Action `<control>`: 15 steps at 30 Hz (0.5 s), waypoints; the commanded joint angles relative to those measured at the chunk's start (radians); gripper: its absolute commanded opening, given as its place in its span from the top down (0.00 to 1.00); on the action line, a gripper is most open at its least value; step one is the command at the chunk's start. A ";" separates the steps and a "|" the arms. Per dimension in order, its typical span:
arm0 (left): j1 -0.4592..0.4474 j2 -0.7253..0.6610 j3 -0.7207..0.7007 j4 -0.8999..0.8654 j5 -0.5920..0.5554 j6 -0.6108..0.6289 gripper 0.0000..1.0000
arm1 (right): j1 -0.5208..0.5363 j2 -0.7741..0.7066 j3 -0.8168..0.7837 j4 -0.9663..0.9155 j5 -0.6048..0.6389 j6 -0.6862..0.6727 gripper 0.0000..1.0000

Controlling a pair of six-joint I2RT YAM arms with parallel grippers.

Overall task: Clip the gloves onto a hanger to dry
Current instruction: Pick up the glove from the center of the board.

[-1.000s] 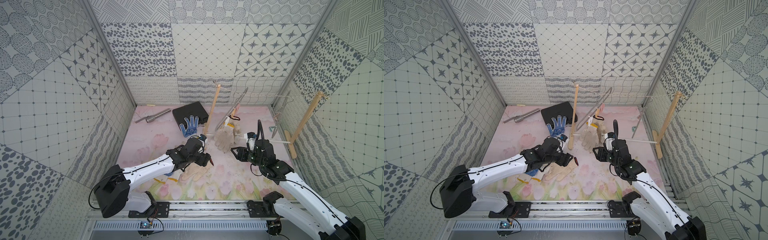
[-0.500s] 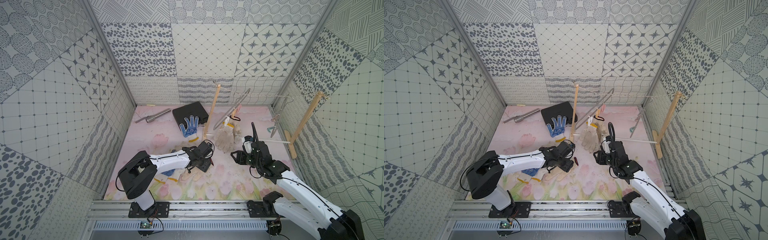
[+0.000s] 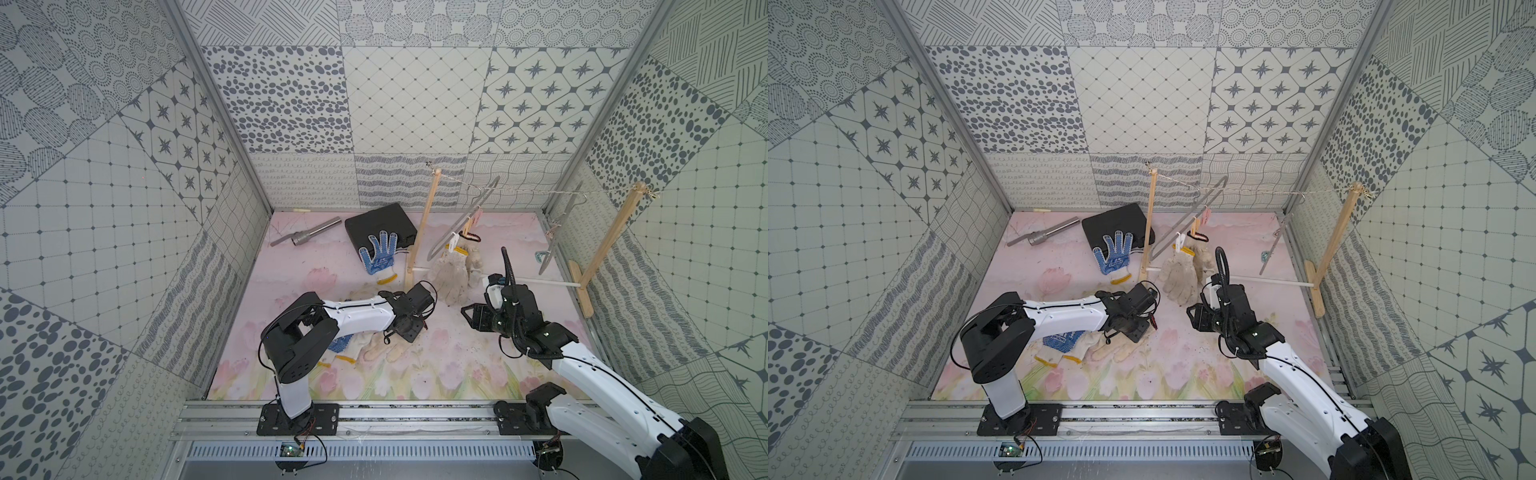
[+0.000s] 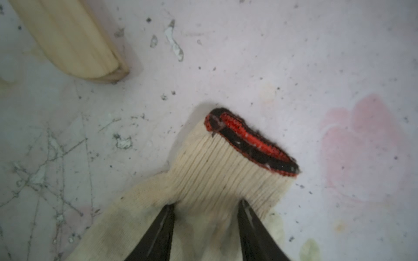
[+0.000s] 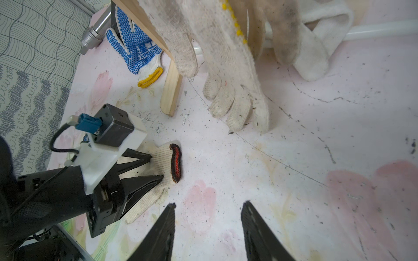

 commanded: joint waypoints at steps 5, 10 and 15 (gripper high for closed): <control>-0.001 0.006 -0.035 0.006 0.071 -0.003 1.00 | 0.004 -0.048 -0.071 0.122 -0.132 0.010 0.48; -0.002 -0.111 -0.037 0.116 0.150 -0.068 1.00 | 0.003 -0.109 -0.170 0.262 -0.263 0.100 0.48; -0.002 -0.185 -0.009 0.237 0.265 -0.128 1.00 | 0.002 -0.217 -0.220 0.297 -0.298 0.152 0.50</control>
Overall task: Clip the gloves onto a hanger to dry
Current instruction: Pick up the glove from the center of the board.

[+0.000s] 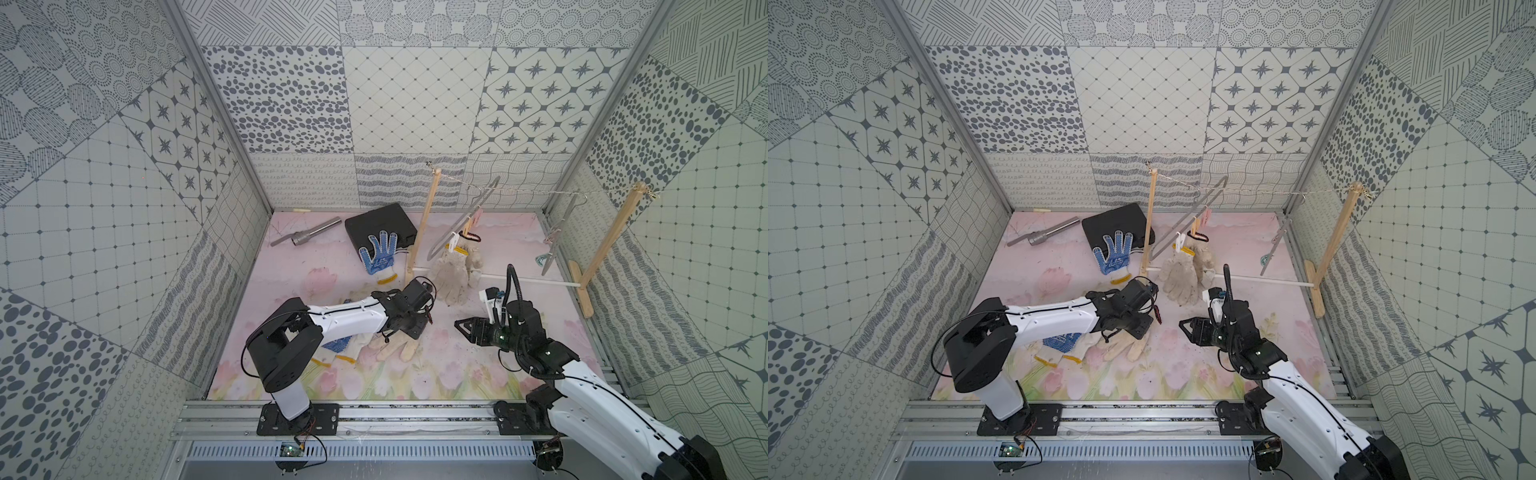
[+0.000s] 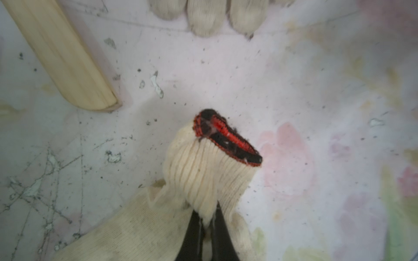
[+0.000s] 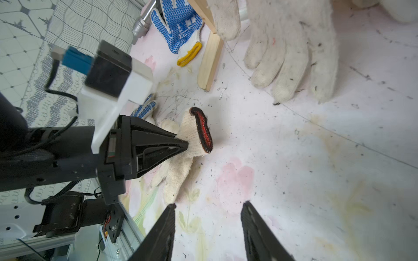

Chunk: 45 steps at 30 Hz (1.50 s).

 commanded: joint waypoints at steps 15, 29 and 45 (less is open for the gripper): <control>-0.036 -0.075 0.044 0.418 0.322 -0.240 1.00 | -0.044 -0.309 -0.063 0.087 -0.104 0.105 0.58; -0.060 -0.091 0.003 0.542 0.323 -0.268 1.00 | -0.097 -0.303 -0.103 0.209 -0.134 0.192 0.70; -0.076 -0.052 -0.006 0.621 0.386 -0.305 1.00 | -0.114 -0.378 -0.169 0.293 0.034 0.293 0.73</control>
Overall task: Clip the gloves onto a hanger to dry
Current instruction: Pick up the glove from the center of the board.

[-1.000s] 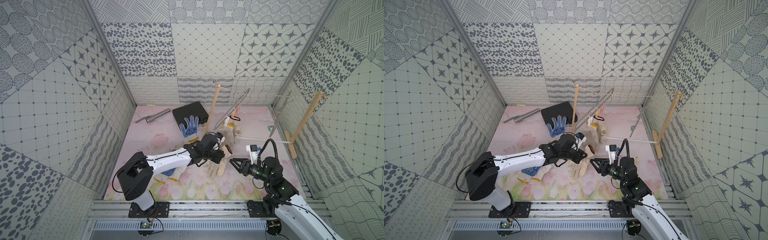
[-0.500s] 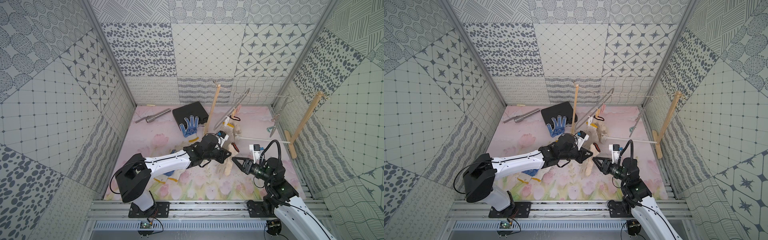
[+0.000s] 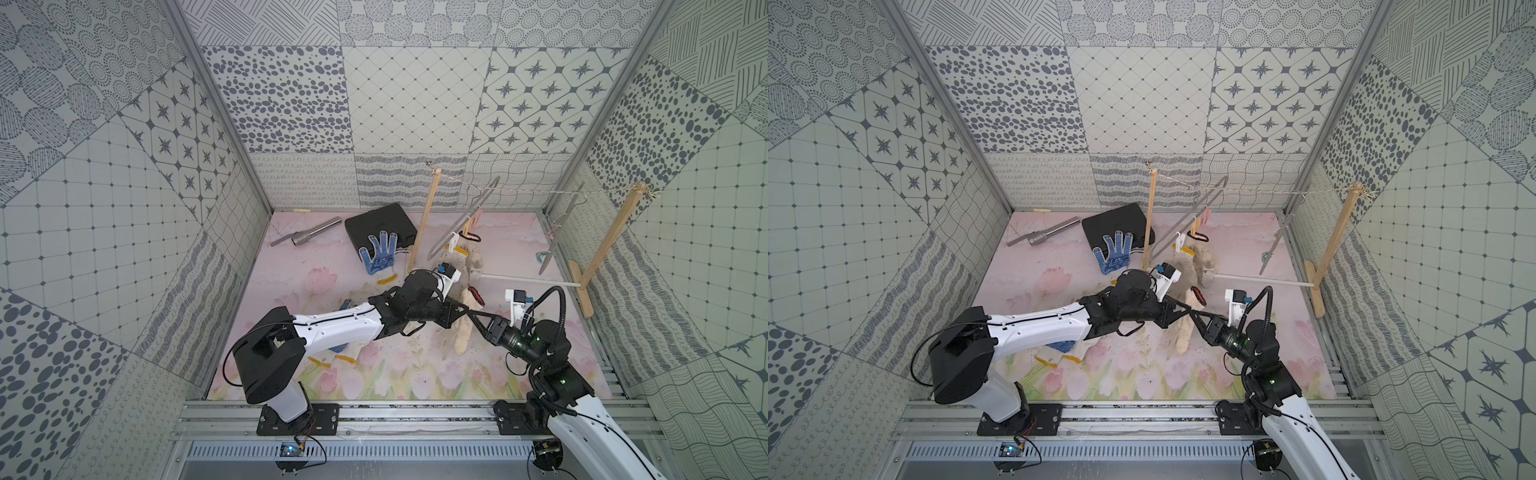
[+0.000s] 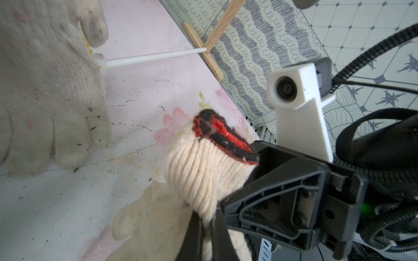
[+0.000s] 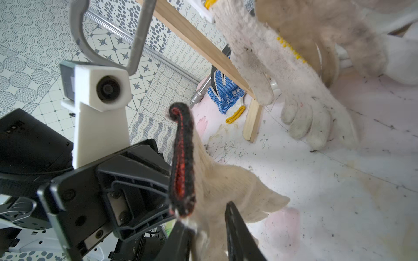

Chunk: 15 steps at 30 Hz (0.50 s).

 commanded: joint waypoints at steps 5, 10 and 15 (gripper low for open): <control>-0.010 0.034 0.019 0.104 0.085 -0.024 1.00 | -0.005 -0.056 -0.020 0.059 0.056 0.018 0.89; -0.012 0.028 0.021 0.107 0.107 -0.011 0.56 | -0.005 -0.060 -0.012 0.020 0.066 -0.009 1.00; -0.009 -0.011 0.013 0.062 0.065 0.047 0.37 | -0.007 -0.063 0.061 -0.135 0.115 -0.101 1.00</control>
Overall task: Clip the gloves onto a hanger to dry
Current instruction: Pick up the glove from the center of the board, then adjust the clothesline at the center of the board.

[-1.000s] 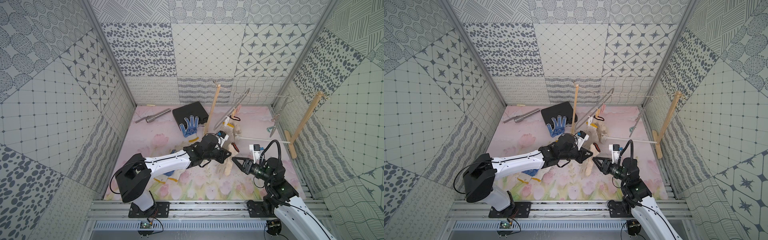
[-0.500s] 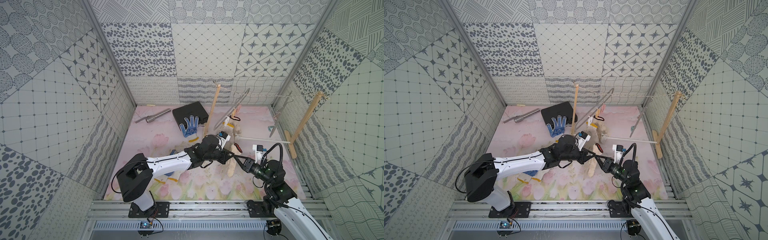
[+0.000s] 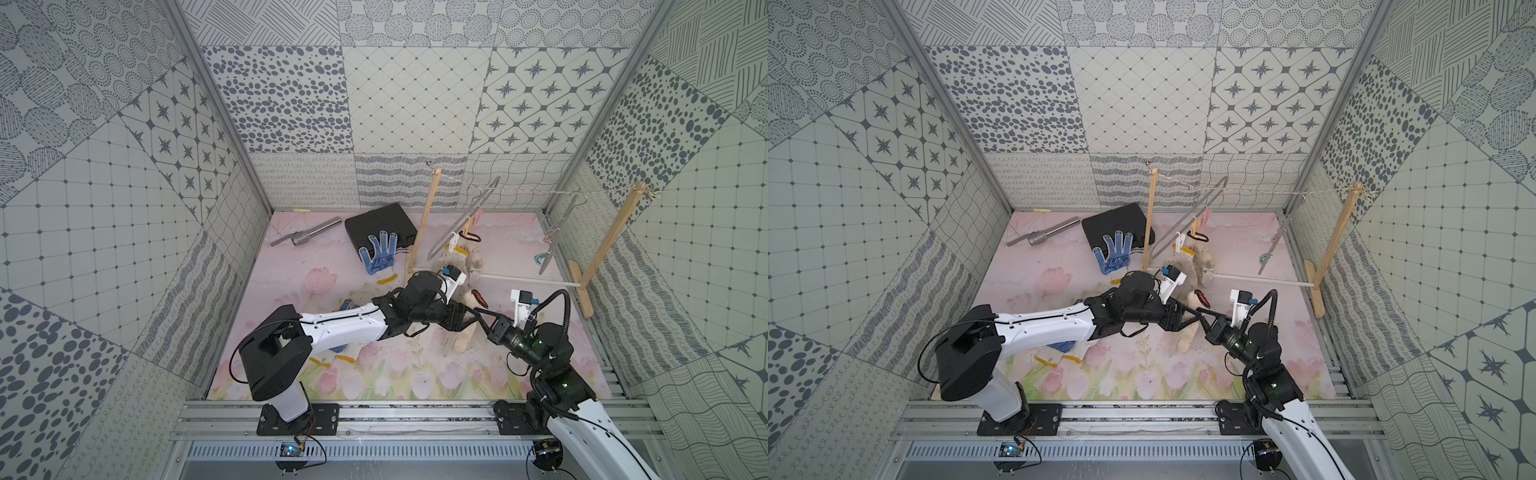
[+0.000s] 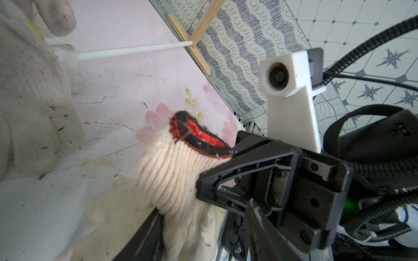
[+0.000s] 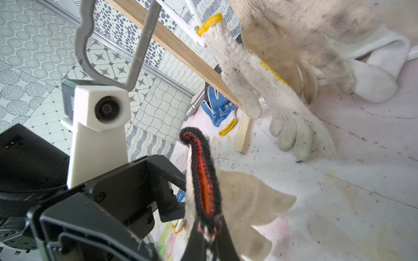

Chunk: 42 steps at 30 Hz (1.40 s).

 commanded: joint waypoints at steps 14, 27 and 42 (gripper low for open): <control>0.077 -0.093 0.212 -0.272 -0.233 0.225 0.20 | -0.013 -0.021 0.204 -0.314 0.220 -0.225 1.00; 0.106 0.096 0.503 -0.386 -0.280 0.296 0.26 | -0.048 0.036 0.259 -0.276 0.197 -0.241 1.00; 0.141 0.364 0.818 -0.365 -0.302 0.274 0.22 | -0.087 0.034 0.236 -0.263 0.163 -0.217 1.00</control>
